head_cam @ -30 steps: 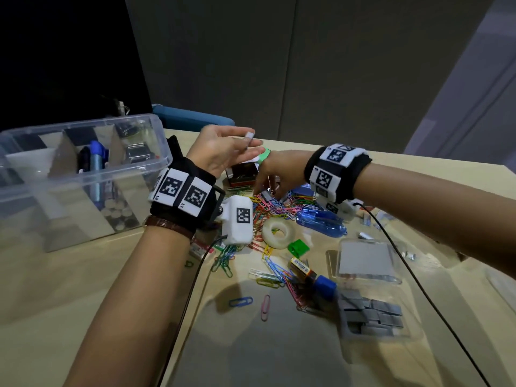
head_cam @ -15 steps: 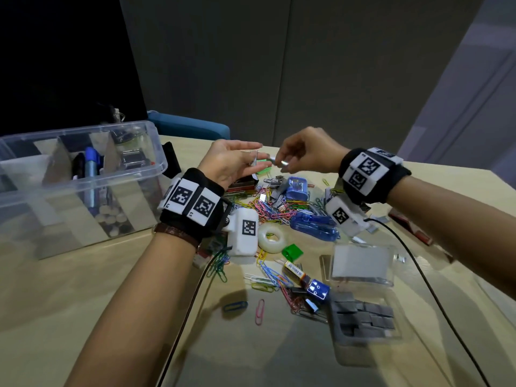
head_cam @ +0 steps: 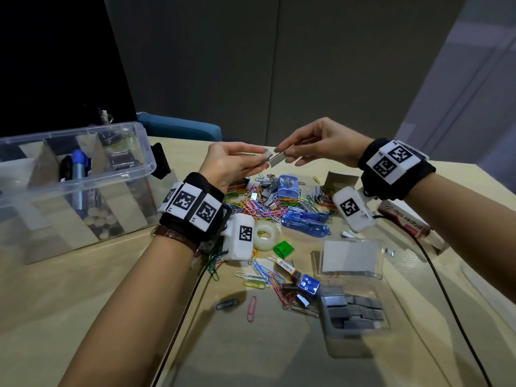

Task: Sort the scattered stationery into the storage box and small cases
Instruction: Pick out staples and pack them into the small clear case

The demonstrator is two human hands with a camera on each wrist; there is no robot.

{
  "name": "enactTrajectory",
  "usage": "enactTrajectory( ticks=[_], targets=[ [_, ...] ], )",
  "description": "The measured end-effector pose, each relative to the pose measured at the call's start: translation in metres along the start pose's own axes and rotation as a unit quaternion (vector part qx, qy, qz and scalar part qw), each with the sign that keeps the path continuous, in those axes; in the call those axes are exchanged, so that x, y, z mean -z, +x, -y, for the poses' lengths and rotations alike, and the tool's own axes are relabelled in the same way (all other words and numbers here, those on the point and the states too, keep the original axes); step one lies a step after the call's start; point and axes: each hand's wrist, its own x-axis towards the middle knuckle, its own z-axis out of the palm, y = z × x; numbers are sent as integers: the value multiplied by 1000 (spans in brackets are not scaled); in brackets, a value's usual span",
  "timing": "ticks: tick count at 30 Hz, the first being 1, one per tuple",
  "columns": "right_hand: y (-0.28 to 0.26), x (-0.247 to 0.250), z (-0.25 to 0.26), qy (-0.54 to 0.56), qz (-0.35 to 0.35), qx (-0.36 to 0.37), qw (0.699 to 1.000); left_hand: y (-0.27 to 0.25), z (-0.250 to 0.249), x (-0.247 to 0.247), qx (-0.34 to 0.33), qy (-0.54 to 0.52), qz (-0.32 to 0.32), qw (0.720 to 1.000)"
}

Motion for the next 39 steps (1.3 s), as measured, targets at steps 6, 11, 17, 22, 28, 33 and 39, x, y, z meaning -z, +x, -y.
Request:
enactTrajectory(
  ticks=[6,11,17,22,28,33,39],
  targets=[
    [-4,3,-1,92,-23,-8,995,0,-2,-1,-19,-9,-3,1000],
    [-8,4,-2,115,-33,9,993,1,2,0,-21,24,-8,999],
    [-8,1,-4,97,-49,7,994,1,2,-3,-14,-2,10,1000],
    [-7,-1,-6,73,-76,18,994,0,2,-4,-12,-7,23,1000],
    [-8,-7,-7,-10,-111,55,992,-2,3,-6,6,-35,44,998],
    [-8,-12,-11,-45,-145,87,985,-2,-1,-8,-1,-18,42,999],
    [-13,-14,-2,-194,-167,153,955,0,1,-10,-20,5,6,1000]
  ],
)
